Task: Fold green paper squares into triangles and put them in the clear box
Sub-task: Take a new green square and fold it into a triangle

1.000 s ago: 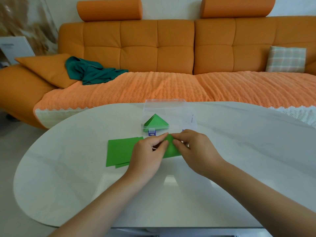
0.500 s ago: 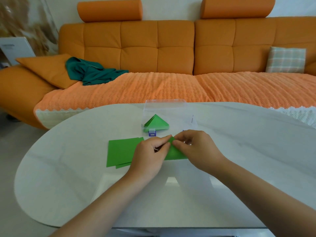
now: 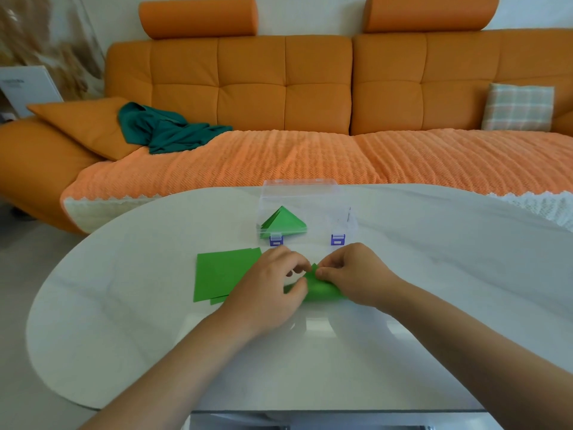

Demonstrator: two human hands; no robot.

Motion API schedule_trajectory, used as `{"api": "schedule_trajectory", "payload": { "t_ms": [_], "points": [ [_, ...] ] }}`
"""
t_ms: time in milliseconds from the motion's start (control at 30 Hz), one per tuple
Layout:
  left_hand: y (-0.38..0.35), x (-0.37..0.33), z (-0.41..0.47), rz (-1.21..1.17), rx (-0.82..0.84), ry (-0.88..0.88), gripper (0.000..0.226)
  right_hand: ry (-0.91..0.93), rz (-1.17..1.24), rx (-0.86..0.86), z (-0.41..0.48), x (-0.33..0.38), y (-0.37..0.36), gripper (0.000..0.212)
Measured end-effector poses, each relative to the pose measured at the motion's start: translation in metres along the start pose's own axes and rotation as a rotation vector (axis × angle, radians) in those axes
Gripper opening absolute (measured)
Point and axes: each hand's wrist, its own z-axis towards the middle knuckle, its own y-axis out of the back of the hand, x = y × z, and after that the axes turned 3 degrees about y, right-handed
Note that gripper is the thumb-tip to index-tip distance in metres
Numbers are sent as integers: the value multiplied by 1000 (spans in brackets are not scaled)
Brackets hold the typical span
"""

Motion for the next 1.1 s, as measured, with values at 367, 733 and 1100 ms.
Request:
{"api": "schedule_trajectory", "payload": {
  "t_ms": [367,733,1100],
  "points": [
    [5,-3,-3,108,194,-35,42,60,-466,-82,1,10,-12,22],
    [4,-3,-1,201,210,-66,40,352,-695,-80,-11,5,-1,41],
    [6,-6,-18,405,175,-232,55,399,-794,-16,-20,1,-5,52]
  ]
}}
